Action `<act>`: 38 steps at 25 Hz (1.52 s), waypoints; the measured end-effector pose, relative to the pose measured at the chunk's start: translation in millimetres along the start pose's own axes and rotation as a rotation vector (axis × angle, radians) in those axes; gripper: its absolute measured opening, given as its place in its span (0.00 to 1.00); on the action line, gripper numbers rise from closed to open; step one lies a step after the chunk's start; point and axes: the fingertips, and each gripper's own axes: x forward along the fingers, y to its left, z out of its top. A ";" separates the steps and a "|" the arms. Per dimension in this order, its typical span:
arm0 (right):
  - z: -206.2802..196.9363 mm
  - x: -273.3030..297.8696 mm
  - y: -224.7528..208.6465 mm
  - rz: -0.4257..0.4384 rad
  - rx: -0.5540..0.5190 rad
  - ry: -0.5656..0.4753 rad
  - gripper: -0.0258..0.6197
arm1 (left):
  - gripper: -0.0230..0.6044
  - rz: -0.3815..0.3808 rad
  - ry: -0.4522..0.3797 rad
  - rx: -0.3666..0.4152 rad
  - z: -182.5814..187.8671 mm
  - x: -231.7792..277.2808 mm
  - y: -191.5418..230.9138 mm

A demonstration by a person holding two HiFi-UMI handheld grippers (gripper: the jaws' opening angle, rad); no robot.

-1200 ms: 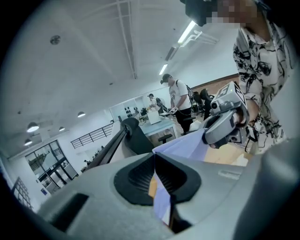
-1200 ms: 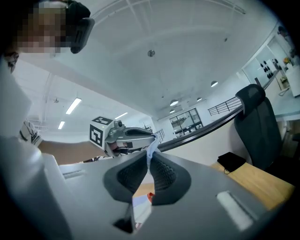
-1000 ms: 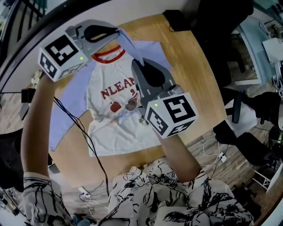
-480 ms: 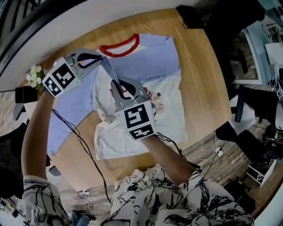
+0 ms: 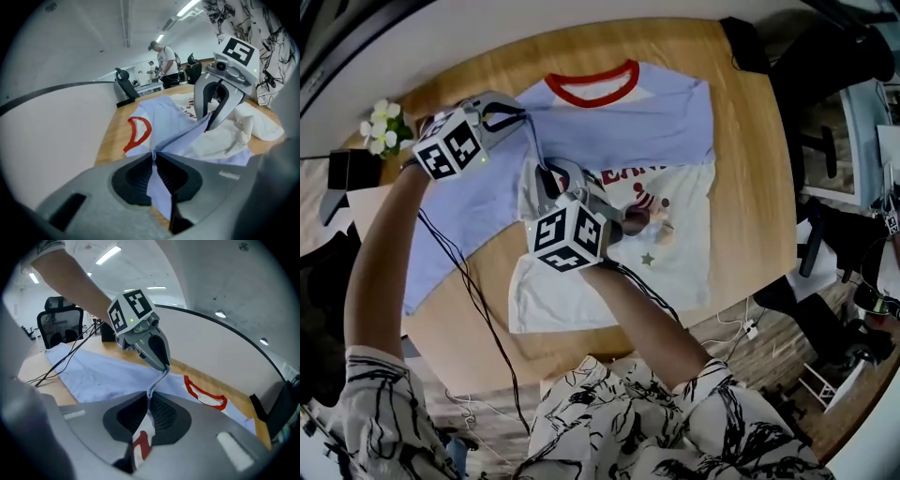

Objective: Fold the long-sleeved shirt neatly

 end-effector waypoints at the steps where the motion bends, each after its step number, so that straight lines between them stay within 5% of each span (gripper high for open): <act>1: -2.0 6.1 2.9 -0.005 -0.015 0.011 0.08 | 0.10 0.020 0.023 -0.014 -9.0 0.0 2.1; 3: -6.4 17.7 9.9 -0.002 -0.048 0.034 0.08 | 0.16 0.070 0.053 -0.073 -25.6 -5.4 7.3; 7: -19.5 33.6 26.5 0.040 -0.110 0.081 0.10 | 0.11 0.163 0.007 -0.226 -33.6 -29.1 8.7; 12: -19.1 36.5 47.6 0.162 -0.029 0.063 0.21 | 0.12 0.166 0.030 -0.195 -42.2 -48.0 -11.6; 14: -12.0 30.7 52.7 0.221 -0.003 0.034 0.29 | 0.14 0.222 -0.002 -0.255 -44.0 -63.4 -13.3; 16: 4.1 20.3 54.9 0.272 0.035 -0.020 0.44 | 0.25 0.349 -0.050 -0.310 -40.1 -93.0 -13.8; 22: 85.3 -22.1 60.2 0.421 0.007 -0.207 0.54 | 0.41 0.849 -0.201 -0.487 -15.5 -223.7 -68.7; 25: 119.1 -37.7 73.3 0.463 -0.052 -0.262 0.57 | 0.48 1.075 -0.235 -0.693 -30.1 -277.2 -132.8; 33: 184.1 -50.1 158.8 0.619 -0.247 -0.346 0.58 | 0.49 1.472 0.074 -1.264 -134.2 -351.1 -346.9; 36: 201.1 -45.0 204.4 0.668 -0.315 -0.352 0.58 | 0.48 1.518 0.243 -1.393 -176.8 -360.7 -400.0; 38: 210.9 -39.6 235.1 0.710 -0.365 -0.347 0.58 | 0.44 1.483 0.255 -1.465 -196.6 -352.8 -414.5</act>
